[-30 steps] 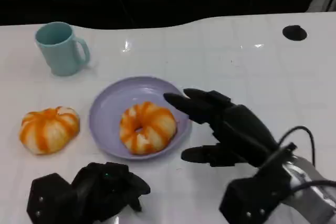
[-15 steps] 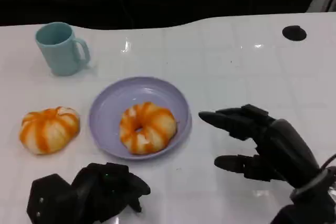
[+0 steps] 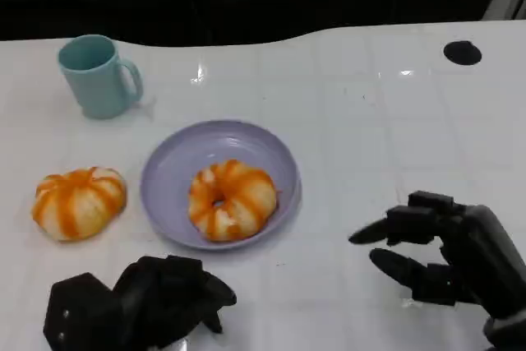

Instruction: Grasp the bread from the table and place it into the plate.

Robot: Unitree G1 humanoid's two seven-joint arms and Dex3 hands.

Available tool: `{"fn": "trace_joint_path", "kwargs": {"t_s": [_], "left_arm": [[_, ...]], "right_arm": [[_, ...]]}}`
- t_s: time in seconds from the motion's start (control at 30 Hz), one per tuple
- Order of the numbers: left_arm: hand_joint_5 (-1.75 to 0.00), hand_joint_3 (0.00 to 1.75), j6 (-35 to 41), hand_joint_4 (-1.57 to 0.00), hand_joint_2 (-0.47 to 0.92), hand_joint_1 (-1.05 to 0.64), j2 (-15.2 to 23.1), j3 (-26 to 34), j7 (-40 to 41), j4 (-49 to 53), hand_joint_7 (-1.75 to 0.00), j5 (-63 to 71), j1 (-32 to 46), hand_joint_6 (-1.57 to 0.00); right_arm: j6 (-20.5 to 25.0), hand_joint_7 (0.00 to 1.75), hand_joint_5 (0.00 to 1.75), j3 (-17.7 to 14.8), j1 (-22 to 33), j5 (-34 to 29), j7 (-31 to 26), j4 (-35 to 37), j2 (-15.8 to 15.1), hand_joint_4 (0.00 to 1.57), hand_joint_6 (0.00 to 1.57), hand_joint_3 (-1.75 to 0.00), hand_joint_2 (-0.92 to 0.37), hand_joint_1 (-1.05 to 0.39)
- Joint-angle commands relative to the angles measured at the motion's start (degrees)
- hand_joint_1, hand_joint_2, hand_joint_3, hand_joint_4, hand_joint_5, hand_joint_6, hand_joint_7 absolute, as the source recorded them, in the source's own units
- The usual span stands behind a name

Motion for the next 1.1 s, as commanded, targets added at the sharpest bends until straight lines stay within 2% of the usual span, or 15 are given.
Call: {"fn": "trace_joint_path", "kwargs": {"t_s": [0.03, 0.17, 0.37, 0.5, 1.1], "left_arm": [[-1.49, 0.01, 0.3, -0.90, 0.82, -1.04, 0.5, 0.1, 0.5, 0.0, -0.47, 0.4, 0.4, -1.45], [-1.49, 0.00, 0.5, -0.89, 0.81, -1.03, 0.5, 0.2, 0.4, -0.1, -0.48, 0.1, 0.2, -1.45], [-1.48, 0.01, 0.5, -0.90, 0.82, -1.04, 1.0, 0.4, 0.2, -0.1, -0.48, 0.1, 0.2, -1.44], [-1.48, 0.01, 0.0, -0.91, 0.82, -1.05, 1.3, 0.5, 0.1, 0.3, -0.48, 0.2, 0.2, -1.45], [-1.50, 0.01, 0.6, -0.89, 0.82, -1.04, 2.0, 1.2, -0.2, 0.5, -0.48, -0.3, -0.1, -1.45]], "right_arm": [[-0.9, 0.96, 1.60, -1.4, 1.9, 0.9, -0.3, 0.1, -1.1, 0.87, 0.93, -1.09, -0.46, -0.22], [-1.8, 0.99, 1.63, -1.5, 2.6, 0.1, -0.8, 1.7, -1.5, 0.87, 0.90, -1.11, -0.44, -0.23], [-2.1, 1.28, 1.74, -1.6, 3.5, -0.7, -1.6, 3.3, -1.4, 0.82, 0.80, -1.22, -0.39, -0.27], [-1.9, 1.40, 1.75, -0.9, 3.7, -1.1, -1.4, 4.6, -1.3, 0.81, 0.75, -1.24, -0.39, -0.29], [-1.8, 1.41, 1.75, 0.1, 2.9, -3.2, -4.3, 5.6, 0.0, 0.83, 0.77, -1.29, -0.35, -0.29]]}}
